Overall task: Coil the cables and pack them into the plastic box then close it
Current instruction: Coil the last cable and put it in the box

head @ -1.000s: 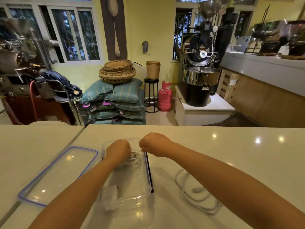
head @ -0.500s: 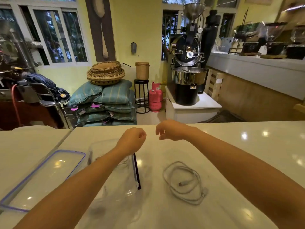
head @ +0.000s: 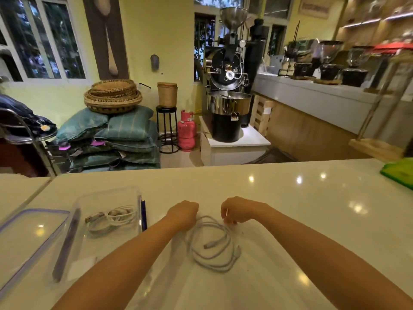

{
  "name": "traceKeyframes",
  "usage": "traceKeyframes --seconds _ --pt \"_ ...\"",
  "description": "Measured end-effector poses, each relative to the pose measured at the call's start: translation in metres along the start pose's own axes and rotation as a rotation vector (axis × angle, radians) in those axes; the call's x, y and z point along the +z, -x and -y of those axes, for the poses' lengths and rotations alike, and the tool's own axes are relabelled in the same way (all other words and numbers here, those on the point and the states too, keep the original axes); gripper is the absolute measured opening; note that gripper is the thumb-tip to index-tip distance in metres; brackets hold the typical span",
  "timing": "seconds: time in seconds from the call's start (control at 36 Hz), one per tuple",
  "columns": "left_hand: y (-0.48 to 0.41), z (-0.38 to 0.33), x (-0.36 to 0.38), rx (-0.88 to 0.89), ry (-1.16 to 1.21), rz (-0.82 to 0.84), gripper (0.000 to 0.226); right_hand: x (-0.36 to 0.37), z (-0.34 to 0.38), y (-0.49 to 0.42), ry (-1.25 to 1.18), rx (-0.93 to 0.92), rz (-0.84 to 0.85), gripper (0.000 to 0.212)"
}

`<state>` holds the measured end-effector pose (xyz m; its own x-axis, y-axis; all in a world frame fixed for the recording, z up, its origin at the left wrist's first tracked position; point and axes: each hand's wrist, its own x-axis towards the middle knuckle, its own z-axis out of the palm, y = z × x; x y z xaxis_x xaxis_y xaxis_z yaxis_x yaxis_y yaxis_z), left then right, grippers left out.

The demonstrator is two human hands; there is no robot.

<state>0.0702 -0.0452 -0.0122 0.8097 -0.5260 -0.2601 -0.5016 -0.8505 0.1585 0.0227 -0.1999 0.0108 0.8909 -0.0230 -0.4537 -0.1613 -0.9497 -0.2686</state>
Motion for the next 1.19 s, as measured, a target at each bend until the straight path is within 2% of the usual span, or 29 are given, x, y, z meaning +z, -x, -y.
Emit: traceKeyframes --seconds 0.17,0.31,0.44,0.58,0.67,0.78,0.89,0.97,1.08,1.14,1.19 --pt "-0.005 -0.006 0.000 -0.027 0.007 -0.025 0.032 0.007 -0.006 0.003 -0.069 -0.024 -0.031 0.028" --pt "-0.005 -0.014 -0.002 0.012 0.099 -0.129 0.024 0.003 -0.011 0.014 -0.125 -0.084 -0.028 0.028" --pt "0.000 -0.022 0.002 0.122 0.089 -0.059 0.029 0.007 -0.015 0.028 -0.117 -0.129 0.015 0.032" --pt "0.003 -0.022 0.007 0.124 0.000 0.029 0.034 0.019 -0.020 0.036 -0.035 -0.162 0.053 0.031" --pt "0.005 -0.023 0.009 0.122 -0.021 0.023 0.028 0.024 -0.020 0.036 0.011 -0.181 0.057 0.032" --pt "0.007 -0.022 0.007 0.132 -0.023 -0.010 0.006 0.026 -0.021 0.038 0.002 -0.181 0.055 0.033" --pt "0.011 -0.022 -0.007 0.146 0.126 -0.038 0.011 0.021 -0.024 0.039 -0.012 -0.191 0.026 0.025" --pt "0.018 -0.024 -0.024 0.177 0.225 -0.037 0.013 0.009 -0.025 0.037 -0.116 -0.162 -0.035 0.022" --pt "0.030 -0.025 -0.042 0.234 0.216 -0.002 0.024 -0.003 -0.022 0.026 -0.346 -0.062 -0.177 0.023" --pt "0.036 -0.025 -0.047 0.261 0.207 0.015 0.018 -0.002 -0.017 0.016 -0.401 -0.008 -0.188 0.024" --pt "0.041 -0.025 -0.049 0.286 0.204 0.019 0.019 0.004 -0.009 0.006 -0.374 0.041 -0.162 0.034"
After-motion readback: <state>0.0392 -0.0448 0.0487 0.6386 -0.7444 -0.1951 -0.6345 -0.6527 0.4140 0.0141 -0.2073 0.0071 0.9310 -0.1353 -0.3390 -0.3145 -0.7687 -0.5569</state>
